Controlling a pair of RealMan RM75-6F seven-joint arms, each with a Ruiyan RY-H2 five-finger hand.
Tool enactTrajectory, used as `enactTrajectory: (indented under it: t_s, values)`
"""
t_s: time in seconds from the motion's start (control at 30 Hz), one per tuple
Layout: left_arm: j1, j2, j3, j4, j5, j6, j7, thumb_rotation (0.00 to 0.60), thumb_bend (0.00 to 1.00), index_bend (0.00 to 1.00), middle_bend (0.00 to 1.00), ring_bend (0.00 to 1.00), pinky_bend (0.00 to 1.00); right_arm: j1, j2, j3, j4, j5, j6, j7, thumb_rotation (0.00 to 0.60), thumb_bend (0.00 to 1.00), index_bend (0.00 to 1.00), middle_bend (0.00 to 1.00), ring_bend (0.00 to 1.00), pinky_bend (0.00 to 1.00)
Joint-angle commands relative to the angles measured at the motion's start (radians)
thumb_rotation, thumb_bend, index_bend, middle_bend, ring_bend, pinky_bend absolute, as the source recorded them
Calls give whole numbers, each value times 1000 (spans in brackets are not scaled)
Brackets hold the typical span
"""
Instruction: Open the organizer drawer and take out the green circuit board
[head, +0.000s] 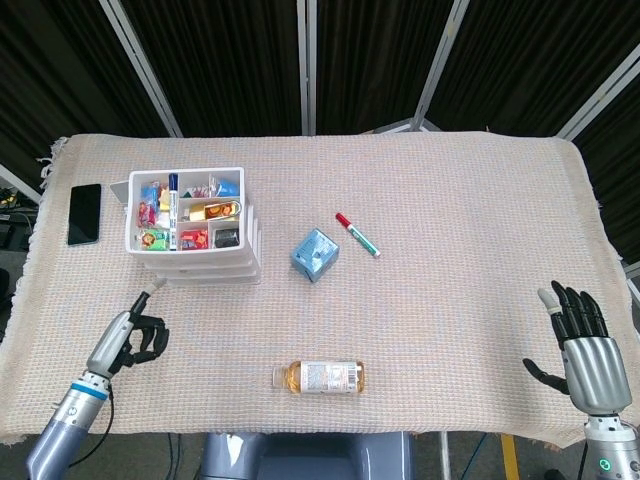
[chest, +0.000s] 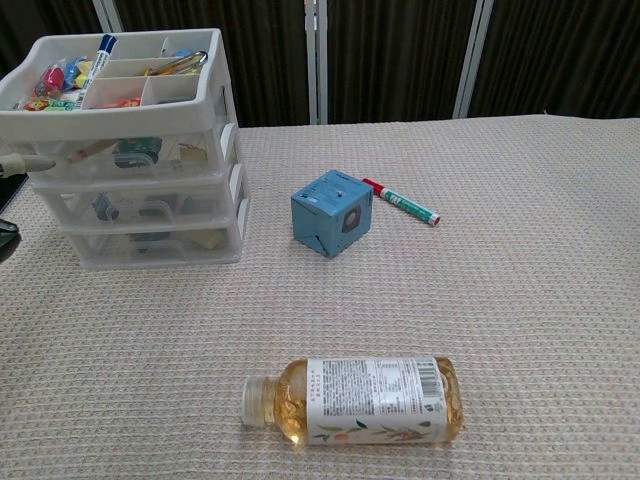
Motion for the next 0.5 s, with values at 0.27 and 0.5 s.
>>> enactTrajectory:
  t_s: [0.27,0.5]
  values:
    - [-72,-66,-38,38,-40,-82,-73,600,574,0,761,820,732,-1,7,-4,-9,-5,-1,8,600,33,89,0,0,0]
    - [-91,-111,-62,55,-67,-89,-64,600,573,0,761,820,731,-3,16,-2,-12,-3,2,30,600,33,89,0,0,0]
